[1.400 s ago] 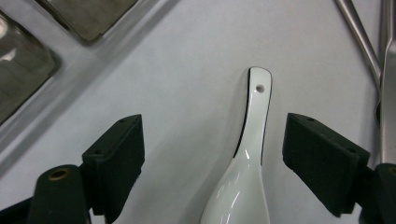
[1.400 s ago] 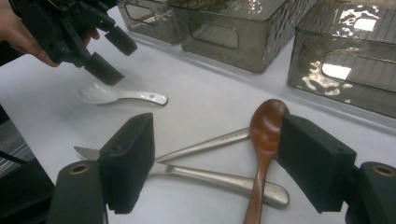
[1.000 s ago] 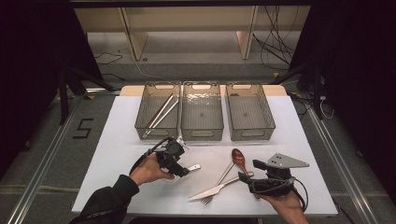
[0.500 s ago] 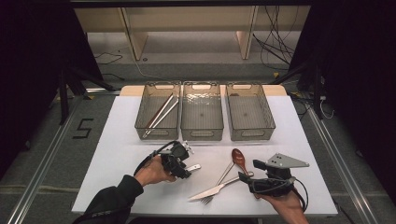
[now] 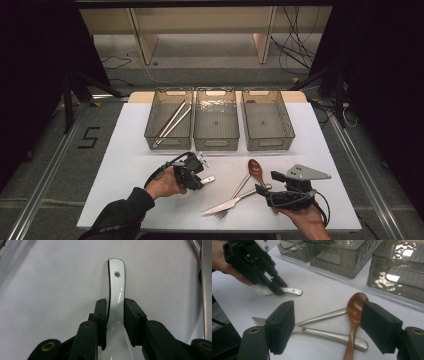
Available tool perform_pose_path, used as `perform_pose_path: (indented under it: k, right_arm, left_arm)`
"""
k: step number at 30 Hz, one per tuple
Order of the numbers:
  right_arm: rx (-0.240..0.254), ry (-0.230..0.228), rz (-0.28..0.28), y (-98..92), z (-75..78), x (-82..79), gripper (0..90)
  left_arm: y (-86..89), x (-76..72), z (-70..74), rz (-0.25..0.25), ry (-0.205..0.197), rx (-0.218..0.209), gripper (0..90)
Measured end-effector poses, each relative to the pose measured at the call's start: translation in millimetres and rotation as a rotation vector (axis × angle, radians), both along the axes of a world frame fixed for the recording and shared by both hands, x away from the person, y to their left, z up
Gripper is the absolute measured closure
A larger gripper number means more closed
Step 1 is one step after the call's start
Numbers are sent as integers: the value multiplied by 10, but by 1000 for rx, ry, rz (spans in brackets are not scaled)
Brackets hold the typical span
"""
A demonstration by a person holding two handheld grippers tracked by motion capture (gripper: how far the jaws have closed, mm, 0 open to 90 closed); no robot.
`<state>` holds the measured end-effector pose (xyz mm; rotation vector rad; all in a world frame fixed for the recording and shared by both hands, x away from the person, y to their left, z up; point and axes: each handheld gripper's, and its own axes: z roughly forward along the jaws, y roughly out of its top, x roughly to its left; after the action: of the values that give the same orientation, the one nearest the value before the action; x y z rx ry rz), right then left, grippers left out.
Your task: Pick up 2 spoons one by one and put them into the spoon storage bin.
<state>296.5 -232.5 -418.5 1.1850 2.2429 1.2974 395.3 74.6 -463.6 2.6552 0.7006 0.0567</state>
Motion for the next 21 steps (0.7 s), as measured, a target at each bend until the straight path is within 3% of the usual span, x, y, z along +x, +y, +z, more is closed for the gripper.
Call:
perform_pose_path:
  k: [12, 21]
  right_arm:
    - [1, -2, -2, -2, 3, -3, 287]
    - [0, -3, -2, -4, 4, -4, 287]
  left_arm:
    - [-21, -23, 10, -29, -8, 12, 741]
    - [-40, -42, 33, -29, 15, 5, 772]
